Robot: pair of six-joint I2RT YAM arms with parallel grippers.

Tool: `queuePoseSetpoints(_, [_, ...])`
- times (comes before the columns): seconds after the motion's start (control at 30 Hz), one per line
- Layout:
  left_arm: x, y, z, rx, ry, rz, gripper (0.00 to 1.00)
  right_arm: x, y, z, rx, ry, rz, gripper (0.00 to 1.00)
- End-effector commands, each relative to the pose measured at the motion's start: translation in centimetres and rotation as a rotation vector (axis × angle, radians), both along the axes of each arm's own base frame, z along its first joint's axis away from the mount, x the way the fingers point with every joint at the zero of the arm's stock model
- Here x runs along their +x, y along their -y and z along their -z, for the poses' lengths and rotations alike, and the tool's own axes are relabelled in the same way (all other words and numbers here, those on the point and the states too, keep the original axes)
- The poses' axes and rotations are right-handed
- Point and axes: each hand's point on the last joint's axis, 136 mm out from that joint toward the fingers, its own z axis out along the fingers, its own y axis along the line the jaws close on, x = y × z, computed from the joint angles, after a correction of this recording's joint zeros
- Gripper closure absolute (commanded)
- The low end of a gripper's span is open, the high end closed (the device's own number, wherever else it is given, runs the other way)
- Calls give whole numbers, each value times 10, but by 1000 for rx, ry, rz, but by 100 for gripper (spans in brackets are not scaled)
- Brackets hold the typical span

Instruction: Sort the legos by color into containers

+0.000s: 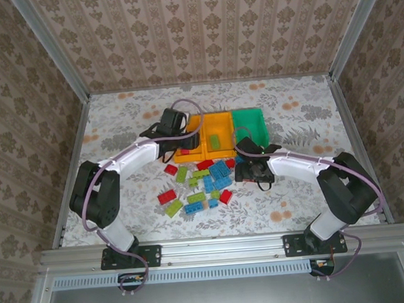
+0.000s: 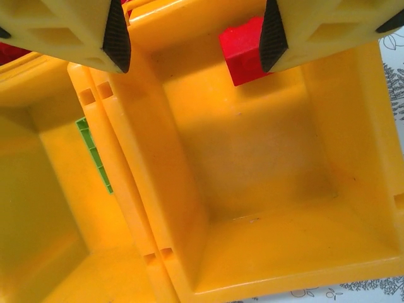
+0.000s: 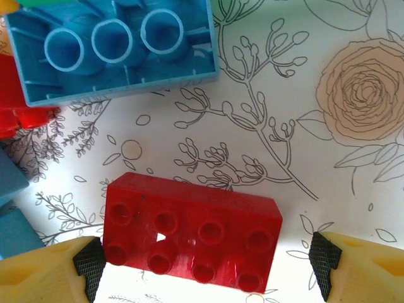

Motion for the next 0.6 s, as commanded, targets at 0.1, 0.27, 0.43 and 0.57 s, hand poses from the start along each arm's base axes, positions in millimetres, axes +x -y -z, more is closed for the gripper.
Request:
queuePoseSetpoints(0.1, [-8, -9, -13, 6, 40, -22, 37, 1, 0, 8, -48, -40, 0, 15])
queuePoseSetpoints(0.27, [-13, -20, -17, 23, 63, -45, 31, 0, 2, 17, -80, -72, -12, 25])
queuePoseSetpoints(0.43, [-17, -27, -18, 49, 67, -49, 28, -2, 5, 16, -88, -69, -22, 45])
queuePoseSetpoints(0.57, [-18, -29, -16, 54, 66, -56, 27, -1, 4, 8, -77, -47, -31, 58])
